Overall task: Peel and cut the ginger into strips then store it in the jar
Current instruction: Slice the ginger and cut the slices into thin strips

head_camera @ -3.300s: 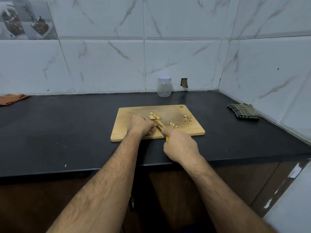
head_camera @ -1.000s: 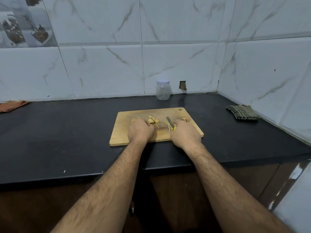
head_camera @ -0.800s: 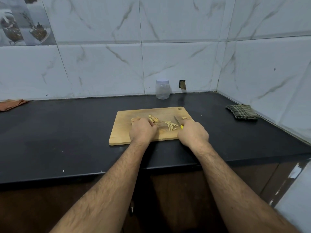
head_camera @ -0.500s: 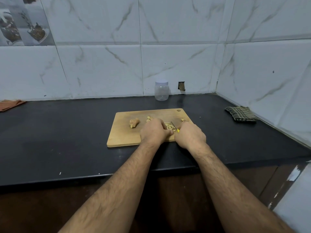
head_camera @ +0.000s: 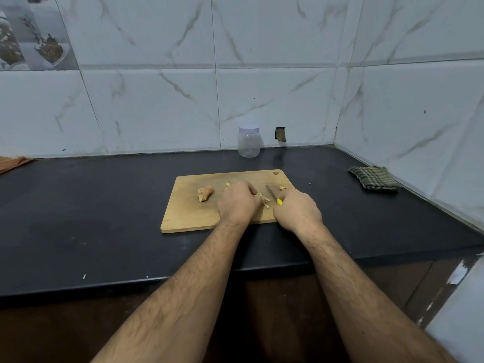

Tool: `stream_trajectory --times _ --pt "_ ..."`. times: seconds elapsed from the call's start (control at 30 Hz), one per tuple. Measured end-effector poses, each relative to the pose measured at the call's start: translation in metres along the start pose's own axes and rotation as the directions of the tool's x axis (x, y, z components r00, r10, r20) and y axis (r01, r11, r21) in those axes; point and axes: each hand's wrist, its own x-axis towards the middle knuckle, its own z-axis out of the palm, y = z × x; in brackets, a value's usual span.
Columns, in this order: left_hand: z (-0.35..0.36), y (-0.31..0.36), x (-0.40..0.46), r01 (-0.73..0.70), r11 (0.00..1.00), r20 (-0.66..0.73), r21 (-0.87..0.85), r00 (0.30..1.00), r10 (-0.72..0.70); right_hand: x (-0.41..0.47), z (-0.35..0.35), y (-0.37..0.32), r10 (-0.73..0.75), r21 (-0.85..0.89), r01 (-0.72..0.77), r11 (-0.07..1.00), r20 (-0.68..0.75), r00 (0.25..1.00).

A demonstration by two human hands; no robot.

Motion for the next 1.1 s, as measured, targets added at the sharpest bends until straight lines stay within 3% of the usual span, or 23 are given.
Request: stream_trajectory --times 0.3,0.87,0.97,1.1 --pt "0.001 0.010 0.009 -0.166 0.980 0.163 0.112 0.976 0.147 0.013 0.005 0.015 0.057 0.205 -0.034 0.978 -0.111 0.992" --pt "0.003 0.010 0.058 -0.214 0.940 0.057 0.267 0.977 0.206 0.023 0.020 0.020 0.012 0.236 0.035 0.971 -0.196 0.981" --pt "0.001 0.008 0.064 -0.210 0.948 0.014 0.241 0.977 0.213 0.022 0.021 0.019 -0.001 0.216 0.048 0.975 -0.214 0.977" --pt "-0.008 0.011 0.066 -0.246 0.953 0.081 0.176 0.969 0.236 0.021 0.021 0.018 -0.009 0.223 0.059 0.973 -0.221 0.975"
